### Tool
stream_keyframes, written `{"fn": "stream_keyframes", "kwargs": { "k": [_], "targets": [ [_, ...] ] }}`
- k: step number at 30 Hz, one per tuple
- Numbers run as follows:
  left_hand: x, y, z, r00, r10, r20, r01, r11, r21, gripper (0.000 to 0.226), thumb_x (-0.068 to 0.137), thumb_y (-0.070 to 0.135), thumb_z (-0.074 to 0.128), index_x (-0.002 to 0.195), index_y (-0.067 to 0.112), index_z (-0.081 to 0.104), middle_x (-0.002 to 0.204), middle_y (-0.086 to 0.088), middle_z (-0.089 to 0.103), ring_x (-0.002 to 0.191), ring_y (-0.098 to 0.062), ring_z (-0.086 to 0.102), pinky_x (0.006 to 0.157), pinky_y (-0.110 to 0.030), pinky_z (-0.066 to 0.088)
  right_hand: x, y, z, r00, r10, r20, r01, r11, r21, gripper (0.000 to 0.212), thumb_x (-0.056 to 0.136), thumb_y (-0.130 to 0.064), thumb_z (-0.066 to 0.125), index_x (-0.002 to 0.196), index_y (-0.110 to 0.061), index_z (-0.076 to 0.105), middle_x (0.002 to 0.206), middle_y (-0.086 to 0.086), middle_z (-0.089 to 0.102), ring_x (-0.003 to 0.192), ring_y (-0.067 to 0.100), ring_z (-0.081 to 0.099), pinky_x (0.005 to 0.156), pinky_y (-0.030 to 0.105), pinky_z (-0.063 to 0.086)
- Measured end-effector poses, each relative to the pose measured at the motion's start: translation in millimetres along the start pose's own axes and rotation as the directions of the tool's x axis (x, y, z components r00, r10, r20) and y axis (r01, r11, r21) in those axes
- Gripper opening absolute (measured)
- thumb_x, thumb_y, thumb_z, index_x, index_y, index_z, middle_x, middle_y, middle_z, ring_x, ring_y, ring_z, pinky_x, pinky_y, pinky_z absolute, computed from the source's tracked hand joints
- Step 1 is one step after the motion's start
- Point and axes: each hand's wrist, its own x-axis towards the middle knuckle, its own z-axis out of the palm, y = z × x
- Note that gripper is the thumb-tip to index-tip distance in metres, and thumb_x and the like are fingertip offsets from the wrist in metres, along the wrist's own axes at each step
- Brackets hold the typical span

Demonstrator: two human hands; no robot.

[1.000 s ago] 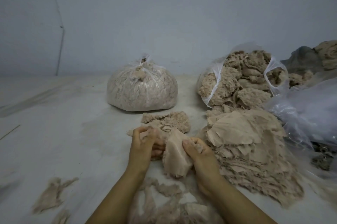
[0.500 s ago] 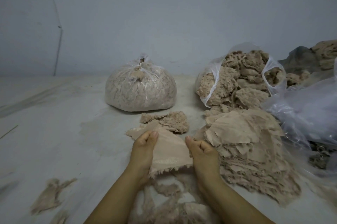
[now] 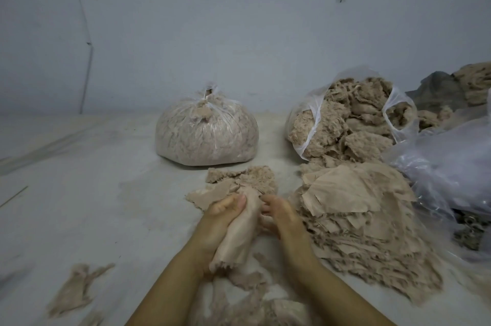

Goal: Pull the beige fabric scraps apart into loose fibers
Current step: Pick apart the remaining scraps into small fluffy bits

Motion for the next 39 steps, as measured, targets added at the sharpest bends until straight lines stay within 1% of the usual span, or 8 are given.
{"fn": "stream_keyframes", "kwargs": {
  "k": [5,9,15,19,24,29,35,39],
  "targets": [
    [4.9,-4.6,-7.1,0.962,0.122,-0.244,-0.093,0.987,0.129,0.029,0.093,0.025,0.055,0.081,0.001,0.066,0.066,-0.017,0.064,0.056,-0.022,0.059,0.054,-0.03,0.049,-4.3,-4.1,7.0,0.999,0.005,-0.048,-0.003,0.998,0.059,0.026,0.09,-0.024,0.064,0.068,-0.014,0.055,0.06,-0.001,0.052,0.057,0.016,0.046,0.048,0.022,0.039],
    [14.9,-1.4,-29.6,0.843,0.251,-0.476,-0.191,0.966,0.172,0.033,0.099,0.025,0.045,0.074,0.006,0.051,0.037,0.003,0.032,0.029,-0.007,0.025,0.033,-0.015,0.02,-2.3,-11.0,-1.8,0.993,-0.011,-0.116,0.02,0.997,0.076,0.025,0.094,-0.023,0.055,0.078,-0.004,0.054,0.071,0.011,0.045,0.066,0.023,0.039,0.06,0.034,0.033],
    [9.8,-17.8,-6.4,0.988,0.141,-0.063,-0.121,0.96,0.254,0.02,0.092,0.026,0.057,0.09,0.012,0.07,0.083,-0.008,0.071,0.073,-0.021,0.066,0.065,-0.03,0.054,-7.6,-18.6,3.3,1.0,0.02,0.02,-0.018,0.996,-0.092,0.019,0.093,-0.02,0.06,0.08,-0.009,0.068,0.07,0.002,0.067,0.064,0.014,0.06,0.057,0.023,0.047],
    [15.1,-18.1,-16.2,0.906,0.321,-0.276,-0.175,0.878,0.446,0.018,0.091,0.016,0.061,0.074,0.013,0.067,0.055,0.007,0.057,0.051,-0.006,0.049,0.047,-0.017,0.041,17.1,-50.1,-25.4,0.967,-0.137,-0.213,0.043,0.917,-0.397,0.017,0.087,-0.028,0.066,0.071,-0.023,0.069,0.07,-0.006,0.07,0.068,0.009,0.064,0.062,0.023,0.05],
    [21.2,-25.6,-29.7,0.871,0.443,-0.213,-0.112,0.601,0.791,0.004,0.088,0.019,0.064,0.088,0.023,0.064,0.098,0.006,0.06,0.092,-0.009,0.055,0.081,-0.018,0.043,51.6,-96.3,-91.2,0.88,-0.347,-0.325,-0.08,0.567,-0.82,0.015,0.092,-0.034,0.058,0.093,-0.023,0.068,0.094,0.001,0.069,0.083,0.017,0.058,0.072,0.032,0.043],
    [24.4,-36.5,-37.5,0.931,0.317,-0.183,0.08,0.311,0.947,0.056,0.087,0.034,0.063,0.137,0.021,0.043,0.138,0.0,0.043,0.127,-0.02,0.038,0.104,-0.029,0.032,43.3,-72.7,-110.9,0.82,-0.571,-0.039,0.026,0.106,-0.994,0.02,0.089,-0.023,0.062,0.106,-0.015,0.069,0.11,0.012,0.058,0.111,0.035,0.047,0.098,0.048,0.029],
    [22.5,-32.6,-39.4,0.872,0.399,-0.285,-0.003,0.585,0.811,0.027,0.081,0.022,0.072,0.107,0.02,0.063,0.109,0.008,0.062,0.103,-0.011,0.055,0.088,-0.024,0.043,38.0,-47.0,-127.1,0.988,-0.085,-0.125,-0.134,-0.099,-0.986,0.042,0.101,-0.048,0.021,0.128,-0.038,0.051,0.143,-0.009,0.041,0.142,0.017,0.018,0.114,0.057,0.002],
    [21.9,-21.1,-30.0,0.893,0.378,-0.244,-0.186,0.803,0.567,0.007,0.081,0.013,0.073,0.078,0.016,0.067,0.076,0.011,0.066,0.074,-0.005,0.061,0.063,-0.01,0.046,25.3,-49.4,-94.2,0.873,-0.487,0.019,0.183,0.29,-0.939,0.037,0.098,-0.038,0.041,0.119,-0.019,0.064,0.126,0.0,0.058,0.125,0.022,0.047,0.111,0.037,0.025]
  ]
}}
